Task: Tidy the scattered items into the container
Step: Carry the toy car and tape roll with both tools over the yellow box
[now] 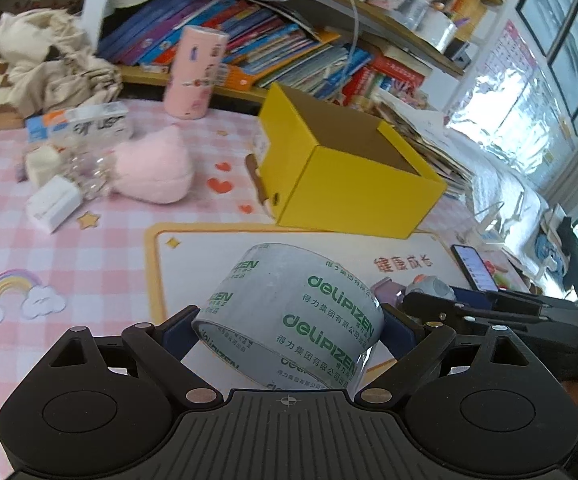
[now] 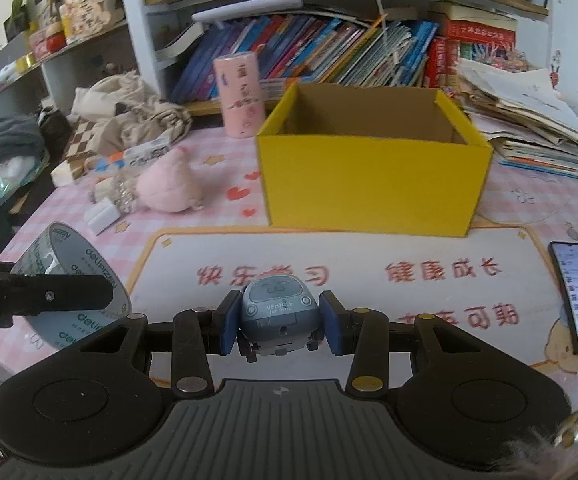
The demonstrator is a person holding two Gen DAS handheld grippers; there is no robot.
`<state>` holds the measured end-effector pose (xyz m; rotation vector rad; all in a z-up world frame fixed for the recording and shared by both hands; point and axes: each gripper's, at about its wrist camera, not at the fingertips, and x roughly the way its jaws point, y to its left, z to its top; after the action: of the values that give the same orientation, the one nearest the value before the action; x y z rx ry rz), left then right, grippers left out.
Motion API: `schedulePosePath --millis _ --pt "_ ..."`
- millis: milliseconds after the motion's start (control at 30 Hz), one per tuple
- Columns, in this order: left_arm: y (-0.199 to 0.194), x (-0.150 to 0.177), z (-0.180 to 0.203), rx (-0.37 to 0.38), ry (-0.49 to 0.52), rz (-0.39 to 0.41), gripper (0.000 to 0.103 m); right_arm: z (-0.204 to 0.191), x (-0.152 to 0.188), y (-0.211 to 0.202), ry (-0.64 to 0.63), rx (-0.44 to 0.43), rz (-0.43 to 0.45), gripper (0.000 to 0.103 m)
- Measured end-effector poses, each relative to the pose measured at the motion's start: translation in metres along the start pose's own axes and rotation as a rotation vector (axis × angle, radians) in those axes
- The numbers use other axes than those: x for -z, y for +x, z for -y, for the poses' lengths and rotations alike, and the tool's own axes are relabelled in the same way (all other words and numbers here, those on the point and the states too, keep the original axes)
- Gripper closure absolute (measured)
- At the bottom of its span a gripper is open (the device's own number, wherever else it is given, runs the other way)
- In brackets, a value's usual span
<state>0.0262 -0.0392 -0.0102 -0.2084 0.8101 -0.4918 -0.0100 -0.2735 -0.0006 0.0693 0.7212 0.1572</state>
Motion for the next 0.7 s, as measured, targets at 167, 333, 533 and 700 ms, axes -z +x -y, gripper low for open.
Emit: schedulePosePath --millis 167,333,533,700 --pt "0.010 -0.008 0.017 -0.001 0.019 0.005 0.009 0.017 -0.006 0.003 -0.005 -0.006 0.005 0.064" --pt "0.023 -0.018 0.031 -0.018 0.021 0.018 0.009 0.032 -0.019 0.009 -0.033 -0.022 0.023 0.064" --pt "0.038 -0.036 0.052 -0.029 0.027 0.050 0.009 0.055 -0.040 0.013 -0.085 -0.048 0.067 0.064" --pt "0.050 -0.055 0.072 -0.045 0.047 0.093 0.009 0.074 -0.063 0.017 -0.130 -0.076 0.122 0.064"
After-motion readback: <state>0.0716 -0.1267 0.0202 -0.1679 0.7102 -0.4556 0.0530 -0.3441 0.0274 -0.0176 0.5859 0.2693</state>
